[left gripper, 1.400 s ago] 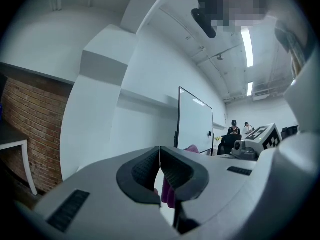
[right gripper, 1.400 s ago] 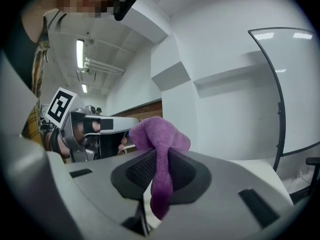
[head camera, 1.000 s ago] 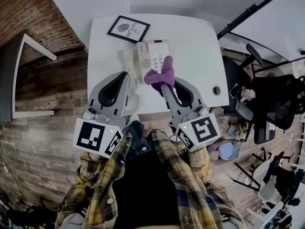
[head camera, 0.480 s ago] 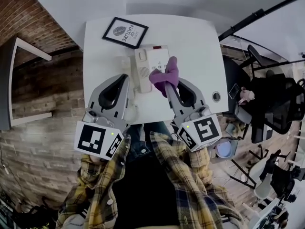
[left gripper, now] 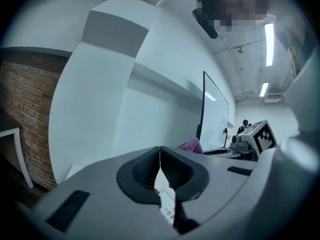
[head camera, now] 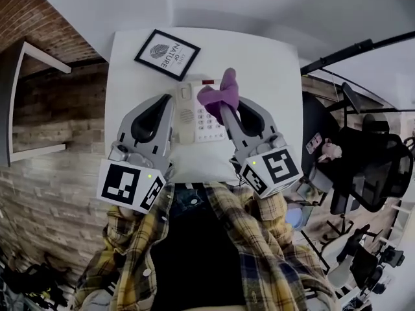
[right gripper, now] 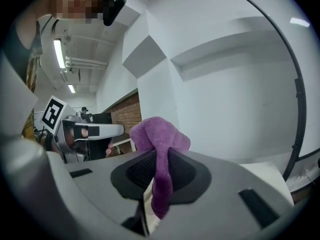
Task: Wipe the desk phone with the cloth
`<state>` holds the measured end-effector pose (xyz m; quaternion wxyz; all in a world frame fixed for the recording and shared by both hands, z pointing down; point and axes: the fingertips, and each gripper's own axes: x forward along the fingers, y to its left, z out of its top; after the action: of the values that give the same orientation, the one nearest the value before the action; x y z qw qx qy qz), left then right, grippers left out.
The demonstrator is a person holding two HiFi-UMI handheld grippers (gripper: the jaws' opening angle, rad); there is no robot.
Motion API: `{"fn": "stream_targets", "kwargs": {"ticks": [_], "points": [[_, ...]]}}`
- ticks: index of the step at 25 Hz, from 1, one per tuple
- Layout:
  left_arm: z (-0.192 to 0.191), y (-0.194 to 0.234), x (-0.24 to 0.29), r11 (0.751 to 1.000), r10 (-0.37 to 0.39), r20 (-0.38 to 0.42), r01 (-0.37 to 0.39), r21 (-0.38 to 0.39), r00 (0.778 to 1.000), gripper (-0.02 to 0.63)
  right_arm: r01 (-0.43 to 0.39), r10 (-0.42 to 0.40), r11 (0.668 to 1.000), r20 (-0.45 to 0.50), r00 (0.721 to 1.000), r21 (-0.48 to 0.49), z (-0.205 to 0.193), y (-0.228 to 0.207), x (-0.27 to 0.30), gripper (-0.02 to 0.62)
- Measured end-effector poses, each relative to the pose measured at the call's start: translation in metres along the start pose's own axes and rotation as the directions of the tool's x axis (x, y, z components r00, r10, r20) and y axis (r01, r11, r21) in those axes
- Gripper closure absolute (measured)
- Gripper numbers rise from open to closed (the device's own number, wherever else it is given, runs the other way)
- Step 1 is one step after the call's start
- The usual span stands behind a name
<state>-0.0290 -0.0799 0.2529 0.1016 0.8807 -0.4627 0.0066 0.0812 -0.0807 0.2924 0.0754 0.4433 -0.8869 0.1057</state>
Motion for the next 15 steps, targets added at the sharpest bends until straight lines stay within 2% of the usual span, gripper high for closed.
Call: {"fn": "stream_targets", "kwargs": {"ticks": [8,15], "points": [[0.0,0.008,0.016,0.996,0.092,-0.011,-0.092,-0.01,0.996,0.591,-0.1,0.1,0.995,-0.024,0.995,-0.008,0.003,-0.019,0.022,0.534],[-0.006,0.024,0.018,0.996,0.087,-0.038,-0.089,-0.028,0.995,0.591,-0.085,0.085,0.996,-0.051,0.995,0.005,-0.002,-0.023,0.043,0.534]]}}
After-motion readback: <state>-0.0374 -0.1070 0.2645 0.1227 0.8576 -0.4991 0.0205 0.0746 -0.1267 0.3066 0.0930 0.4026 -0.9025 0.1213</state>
